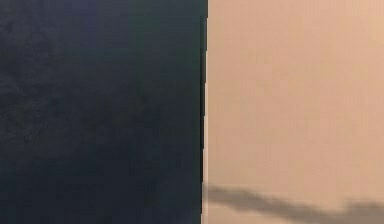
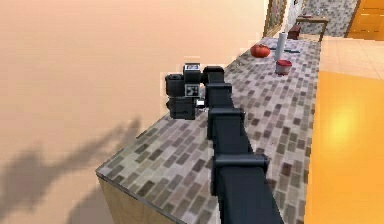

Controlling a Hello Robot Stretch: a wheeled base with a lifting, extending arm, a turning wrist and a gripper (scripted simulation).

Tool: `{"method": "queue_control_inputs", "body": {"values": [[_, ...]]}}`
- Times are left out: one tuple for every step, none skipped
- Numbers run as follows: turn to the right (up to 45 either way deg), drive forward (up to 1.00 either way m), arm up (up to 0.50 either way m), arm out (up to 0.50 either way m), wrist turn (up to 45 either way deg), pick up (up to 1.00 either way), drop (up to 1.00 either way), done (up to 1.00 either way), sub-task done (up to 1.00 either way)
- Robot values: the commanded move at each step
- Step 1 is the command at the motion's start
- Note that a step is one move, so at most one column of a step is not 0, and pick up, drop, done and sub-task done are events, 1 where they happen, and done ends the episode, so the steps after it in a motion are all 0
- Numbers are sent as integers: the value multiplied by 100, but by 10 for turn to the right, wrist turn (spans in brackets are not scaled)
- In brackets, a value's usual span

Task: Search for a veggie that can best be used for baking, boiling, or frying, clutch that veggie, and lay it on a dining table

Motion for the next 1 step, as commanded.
{"method": "queue_control_inputs", "body": {"values": [[0, 0, 2, 0, 0, 0, 0, 0, 0]]}}
